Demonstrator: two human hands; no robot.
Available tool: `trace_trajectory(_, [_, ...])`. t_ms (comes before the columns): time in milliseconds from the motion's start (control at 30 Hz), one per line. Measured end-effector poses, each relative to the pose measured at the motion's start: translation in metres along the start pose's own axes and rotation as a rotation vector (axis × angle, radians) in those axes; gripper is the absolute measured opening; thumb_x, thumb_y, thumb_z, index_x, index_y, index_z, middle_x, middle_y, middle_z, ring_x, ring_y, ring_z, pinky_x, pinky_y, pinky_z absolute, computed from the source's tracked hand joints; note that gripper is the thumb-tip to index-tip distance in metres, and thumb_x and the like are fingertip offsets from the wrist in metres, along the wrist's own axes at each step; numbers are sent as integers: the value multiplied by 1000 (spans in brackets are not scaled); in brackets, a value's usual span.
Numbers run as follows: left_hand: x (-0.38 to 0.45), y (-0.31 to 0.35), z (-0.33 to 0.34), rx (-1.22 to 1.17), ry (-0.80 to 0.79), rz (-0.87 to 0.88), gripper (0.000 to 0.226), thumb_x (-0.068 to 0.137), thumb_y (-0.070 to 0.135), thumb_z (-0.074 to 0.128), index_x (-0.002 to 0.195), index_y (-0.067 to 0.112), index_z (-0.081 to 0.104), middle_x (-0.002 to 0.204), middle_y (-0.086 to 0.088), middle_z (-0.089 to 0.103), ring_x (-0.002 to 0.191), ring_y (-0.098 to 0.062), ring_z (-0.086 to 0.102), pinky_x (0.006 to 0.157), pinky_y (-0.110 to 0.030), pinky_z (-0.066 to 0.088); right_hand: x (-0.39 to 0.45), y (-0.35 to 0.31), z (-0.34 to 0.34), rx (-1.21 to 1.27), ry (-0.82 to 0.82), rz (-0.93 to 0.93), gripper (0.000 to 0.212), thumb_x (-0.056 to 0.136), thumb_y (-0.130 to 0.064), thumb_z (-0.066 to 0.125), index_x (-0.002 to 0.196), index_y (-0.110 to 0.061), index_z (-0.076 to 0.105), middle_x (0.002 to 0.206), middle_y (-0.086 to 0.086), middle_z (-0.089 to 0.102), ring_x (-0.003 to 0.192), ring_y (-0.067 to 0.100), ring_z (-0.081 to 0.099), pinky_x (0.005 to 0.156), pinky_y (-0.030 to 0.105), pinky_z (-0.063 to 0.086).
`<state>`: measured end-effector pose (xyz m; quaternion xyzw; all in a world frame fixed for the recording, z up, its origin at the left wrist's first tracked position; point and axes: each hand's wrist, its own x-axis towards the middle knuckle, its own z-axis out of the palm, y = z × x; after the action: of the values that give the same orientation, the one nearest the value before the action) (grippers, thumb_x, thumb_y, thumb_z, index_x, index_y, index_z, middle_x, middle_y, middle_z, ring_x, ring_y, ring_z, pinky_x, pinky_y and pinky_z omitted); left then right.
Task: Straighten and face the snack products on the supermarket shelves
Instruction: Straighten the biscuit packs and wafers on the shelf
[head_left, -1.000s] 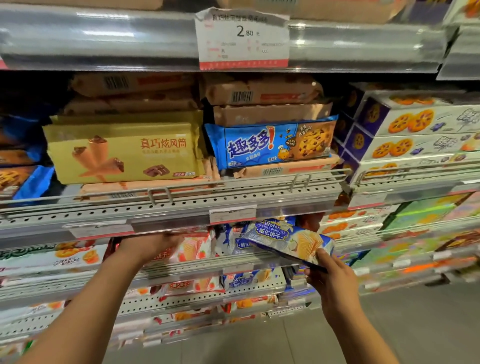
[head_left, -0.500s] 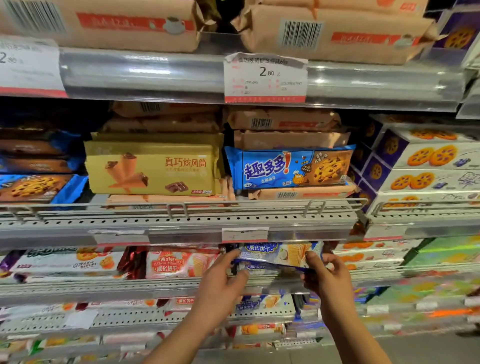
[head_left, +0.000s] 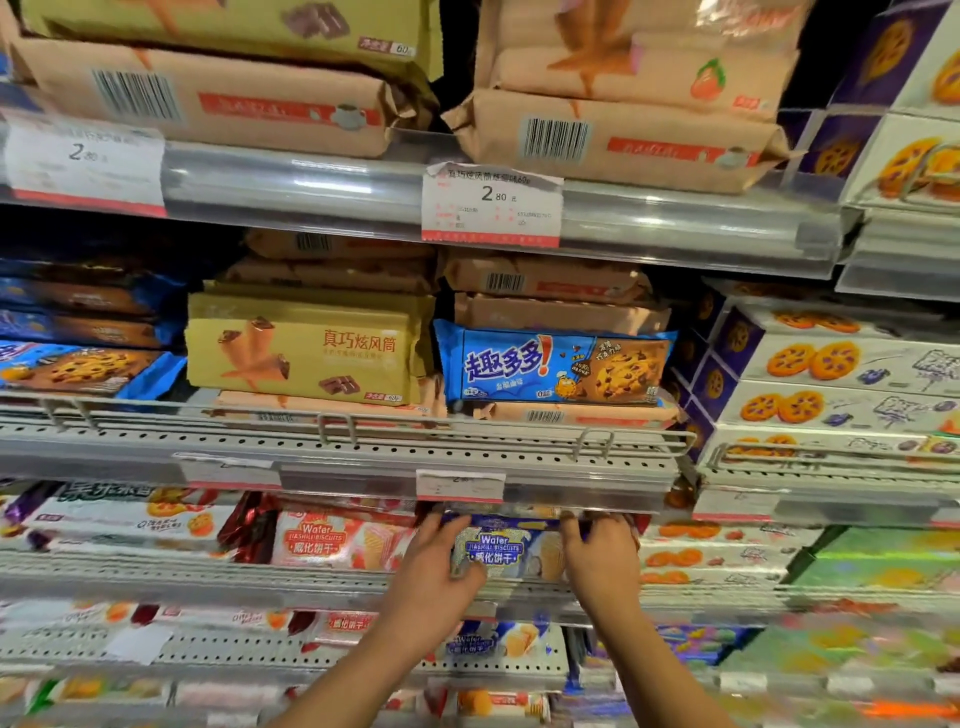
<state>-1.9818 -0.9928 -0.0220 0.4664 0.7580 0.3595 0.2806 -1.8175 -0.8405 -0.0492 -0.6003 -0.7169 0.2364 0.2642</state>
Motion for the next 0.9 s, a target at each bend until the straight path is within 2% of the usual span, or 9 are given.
trace_trajectory(133, [0,3,11,45,-21,-22,70,100,39,55,161,32,23,170,4,-7,157,-14,2,125,-32,15,-5,0,-4,-12,-53,25,33,99,-40,60,93,-7,62,98,11,58,106,34,56,75,35,38])
trace_trajectory(200, [-3,5,10,54,17,-20,70,100,38,56,161,33,22,170,5,-8,157,-14,2,126,-34,16,-16,-1,-7,10,-82,7,37,98,-39,61,109,-4,55,112,13,53,106,33,53,81,38,45])
trace_trajectory(267, [-11,4,8,90,60,16,68,100,39,55,160,35,23,167,11,-8,157,-15,2,126,-36,17,-33,0,-12,21,-99,-32,45,98,-42,58,127,-9,47,122,11,48,99,28,56,77,42,51])
trace_trajectory(367, [-34,-2,-1,164,89,153,58,98,48,48,154,42,33,163,24,-2,153,-7,14,122,-34,25,-60,1,-28,-20,-97,-64,61,98,-40,58,151,-20,35,151,5,36,92,15,58,68,31,46])
trace_trajectory(433, [-51,-7,-12,226,146,279,51,94,50,45,144,43,47,161,28,19,145,-4,33,116,-30,33,-72,-5,-43,-54,-9,-137,45,95,-35,62,138,-26,51,141,0,51,85,8,58,63,33,47])
trace_trajectory(533, [-70,-7,-33,304,280,462,42,93,36,52,134,34,59,152,19,46,135,-9,49,109,-32,39,-86,-26,-67,40,125,-303,8,93,-24,66,98,-30,66,94,-7,68,71,-4,60,52,27,43])
trace_trajectory(600, [-74,4,-53,325,366,541,42,93,31,53,134,25,62,149,11,51,135,-13,49,112,-33,39,-88,-50,-85,92,186,-429,10,95,-21,62,92,-29,66,85,-12,64,72,-5,59,54,18,39])
trace_trajectory(733, [-68,18,-98,451,514,601,49,94,28,52,141,15,57,155,-2,45,145,-22,39,122,-37,27,-77,-99,-109,53,312,-709,21,91,-21,52,103,-16,68,101,-4,68,87,6,60,69,11,39])
trace_trajectory(900, [-55,17,-145,630,588,461,68,92,34,55,155,14,38,166,-9,25,155,-29,17,123,-52,23,-50,-144,-121,-57,401,-812,44,91,-16,59,133,-4,60,134,15,60,125,32,53,108,39,39])
